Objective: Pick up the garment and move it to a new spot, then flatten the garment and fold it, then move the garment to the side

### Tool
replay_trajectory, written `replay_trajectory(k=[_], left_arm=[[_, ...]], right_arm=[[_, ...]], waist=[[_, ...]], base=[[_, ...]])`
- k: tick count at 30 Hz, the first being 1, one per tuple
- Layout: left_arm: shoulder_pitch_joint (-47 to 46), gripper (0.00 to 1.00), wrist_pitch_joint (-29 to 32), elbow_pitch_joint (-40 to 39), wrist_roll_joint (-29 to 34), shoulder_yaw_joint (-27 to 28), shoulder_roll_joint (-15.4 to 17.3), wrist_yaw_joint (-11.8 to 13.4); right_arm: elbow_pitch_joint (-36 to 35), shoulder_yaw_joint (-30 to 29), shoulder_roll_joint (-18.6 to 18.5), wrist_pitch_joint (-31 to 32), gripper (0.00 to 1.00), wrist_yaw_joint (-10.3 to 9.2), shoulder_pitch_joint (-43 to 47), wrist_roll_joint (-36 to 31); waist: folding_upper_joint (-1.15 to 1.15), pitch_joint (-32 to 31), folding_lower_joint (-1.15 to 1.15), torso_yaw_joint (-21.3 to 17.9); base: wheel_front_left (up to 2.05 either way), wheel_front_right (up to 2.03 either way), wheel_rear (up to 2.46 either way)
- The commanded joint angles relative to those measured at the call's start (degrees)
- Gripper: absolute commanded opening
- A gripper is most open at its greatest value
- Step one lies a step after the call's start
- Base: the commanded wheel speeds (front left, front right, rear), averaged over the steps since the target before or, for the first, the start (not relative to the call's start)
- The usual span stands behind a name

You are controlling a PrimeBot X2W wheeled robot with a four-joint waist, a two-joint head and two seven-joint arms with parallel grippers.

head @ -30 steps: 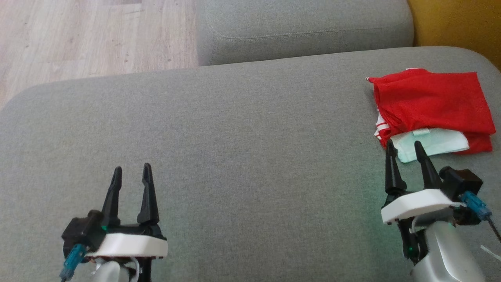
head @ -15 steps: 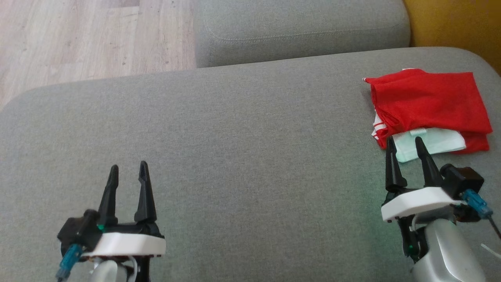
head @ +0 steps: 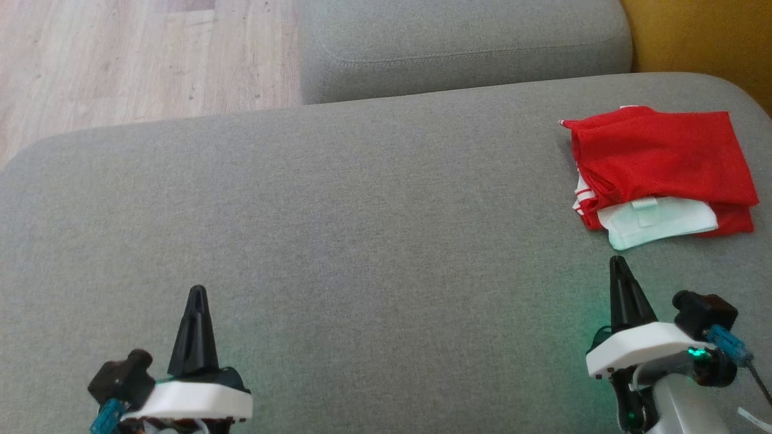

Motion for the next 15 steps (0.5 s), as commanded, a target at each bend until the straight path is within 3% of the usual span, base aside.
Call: replay_trajectory(k=[1, 15], left_arm=[[-2.68, 0.00, 0.33, -1.96, -1.60, 0.64, 0.01, 0.01], [-2.91, 0.00, 2.53, -2.22, -9.07, 1.71, 0.03, 0.02]], right_arm=[[-2.26, -0.40, -0.20, 0.53, 0.00, 0.01, -3.01, 1.96], [-4.26, -0.77, -0.21, 2.43, 0.00, 0.03, -2.16, 10.39]], waist=[[0.00, 0.00, 0.00, 0.03], [0.00, -0.04, 0.00, 0.19]], base=[[0.00, 0.00, 0.00], [0.00, 0.00, 0.00]])
